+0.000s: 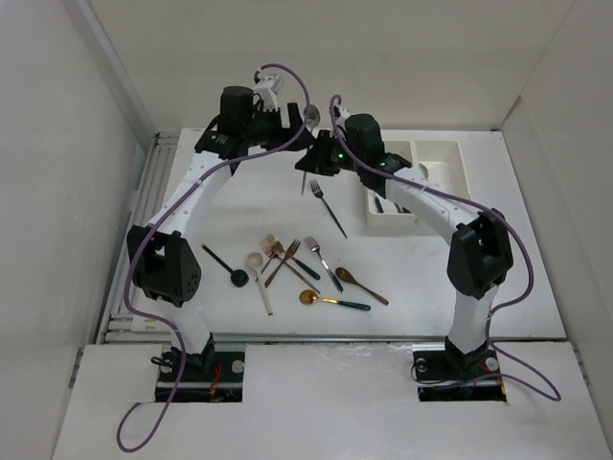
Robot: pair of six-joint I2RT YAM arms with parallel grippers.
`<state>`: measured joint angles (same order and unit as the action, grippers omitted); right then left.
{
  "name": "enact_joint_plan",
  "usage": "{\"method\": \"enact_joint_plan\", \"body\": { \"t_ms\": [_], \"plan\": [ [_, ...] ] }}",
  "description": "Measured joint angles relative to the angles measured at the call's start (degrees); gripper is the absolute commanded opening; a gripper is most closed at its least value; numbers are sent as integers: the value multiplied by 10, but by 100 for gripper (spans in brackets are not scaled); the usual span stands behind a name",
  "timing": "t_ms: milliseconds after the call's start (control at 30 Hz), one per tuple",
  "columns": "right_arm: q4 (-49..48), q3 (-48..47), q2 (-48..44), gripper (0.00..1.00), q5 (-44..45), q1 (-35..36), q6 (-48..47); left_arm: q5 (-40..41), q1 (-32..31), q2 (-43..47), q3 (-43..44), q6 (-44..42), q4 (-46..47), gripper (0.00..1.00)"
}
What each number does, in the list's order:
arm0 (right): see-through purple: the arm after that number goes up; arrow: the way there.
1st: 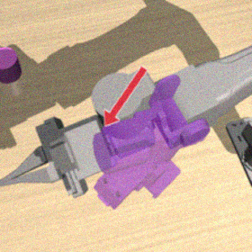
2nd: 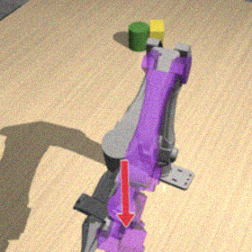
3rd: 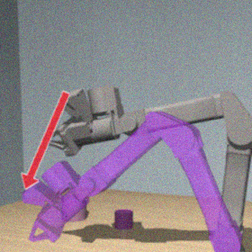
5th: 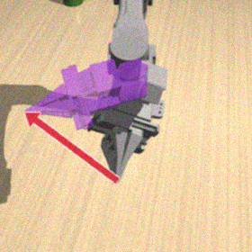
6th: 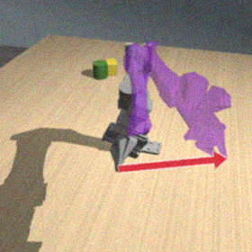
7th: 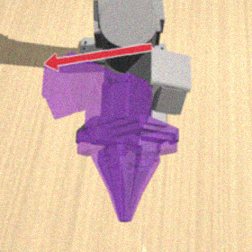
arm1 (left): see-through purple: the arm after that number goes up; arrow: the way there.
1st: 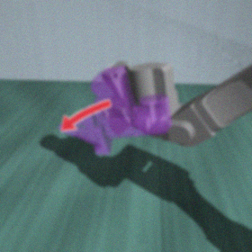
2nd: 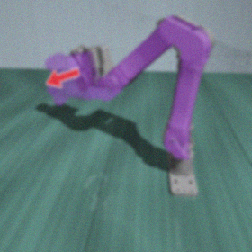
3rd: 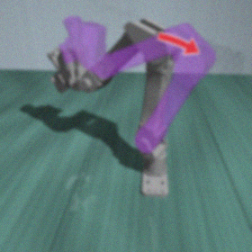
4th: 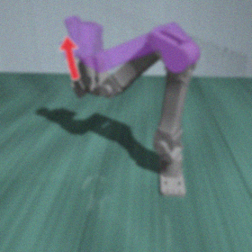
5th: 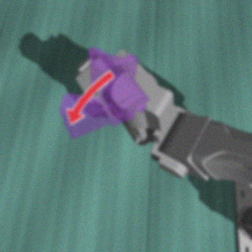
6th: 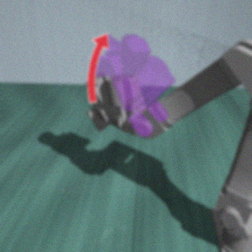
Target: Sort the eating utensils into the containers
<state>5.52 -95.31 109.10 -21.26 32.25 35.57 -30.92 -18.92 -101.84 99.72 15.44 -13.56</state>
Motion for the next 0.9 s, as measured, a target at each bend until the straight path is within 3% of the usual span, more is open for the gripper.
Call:
{"method": "enact_joint_plan", "body": {
  "t_ms": [33,133,267,500,733,867,900],
  "plan": [
    [3,5,-3,0,5,-5,-1,2,5,0,0,-1,-2,100],
    [41,2,-3,0,46,-34,-25,3,9,0,0,-7,-10,100],
    [168,-37,2,0,171,-85,-97,30,10,0,0,-34,-28,100],
    [291,-73,24,0,345,-169,-195,246,19,0,0,-115,-76,100],
    [317,-60,95,0,385,-178,-226,386,45,0,-1,-163,-102,100],
    [327,-60,136,14,384,-175,-234,425,57,5,-17,-177,-107,100],
    [332,-61,143,27,384,-174,-234,431,58,5,-19,-180,-108,100]
  ]
}}
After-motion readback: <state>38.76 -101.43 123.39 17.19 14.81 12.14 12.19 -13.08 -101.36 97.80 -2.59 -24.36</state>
